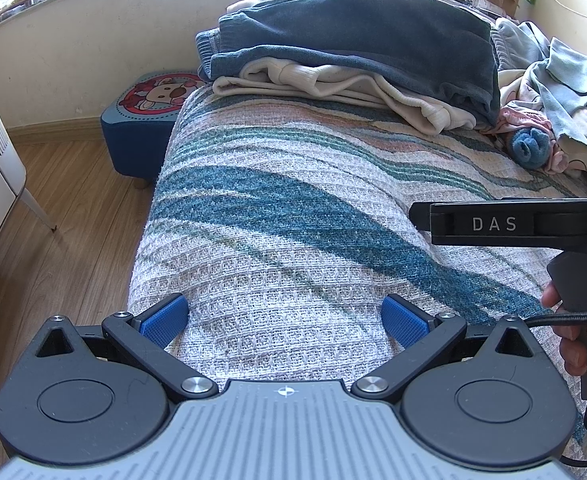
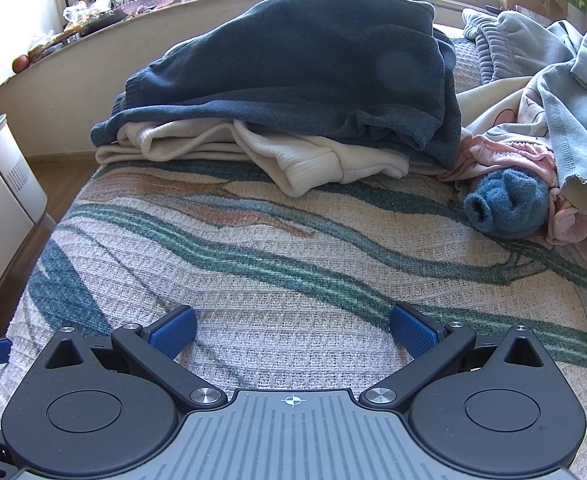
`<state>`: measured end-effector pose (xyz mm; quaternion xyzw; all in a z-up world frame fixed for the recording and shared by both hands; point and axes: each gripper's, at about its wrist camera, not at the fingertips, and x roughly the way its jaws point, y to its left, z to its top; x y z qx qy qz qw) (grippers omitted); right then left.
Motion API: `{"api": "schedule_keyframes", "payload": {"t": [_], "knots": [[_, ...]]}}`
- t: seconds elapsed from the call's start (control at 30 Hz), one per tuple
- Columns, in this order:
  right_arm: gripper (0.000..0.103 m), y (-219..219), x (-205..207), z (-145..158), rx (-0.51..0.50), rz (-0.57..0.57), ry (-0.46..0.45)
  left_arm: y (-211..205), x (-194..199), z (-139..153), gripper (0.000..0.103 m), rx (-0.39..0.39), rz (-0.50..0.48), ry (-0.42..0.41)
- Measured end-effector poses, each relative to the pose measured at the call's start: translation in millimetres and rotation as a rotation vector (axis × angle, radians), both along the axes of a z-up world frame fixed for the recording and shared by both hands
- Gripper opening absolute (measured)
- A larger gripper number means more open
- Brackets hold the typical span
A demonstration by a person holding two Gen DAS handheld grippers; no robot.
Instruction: Fold clothes
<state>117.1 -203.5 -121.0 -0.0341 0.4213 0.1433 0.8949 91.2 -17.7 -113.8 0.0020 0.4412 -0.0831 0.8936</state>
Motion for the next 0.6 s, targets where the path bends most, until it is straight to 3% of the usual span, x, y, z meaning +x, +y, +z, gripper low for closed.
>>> {"api": "schedule_keyframes", "payload": {"t": [0.43,0.6], "knots": [[0.103,-7.1,11.6,15.0,-0.015,0.025,0.048,-0.7,1.6,3.1,0.103,-0.001,0.023,0.033],[0.103,-27.3,13.0,34.5,-0.008,-0.039,-0.016,-0.8,-0.8,7.9,0.103,0.003,0.038,0.043]]}}
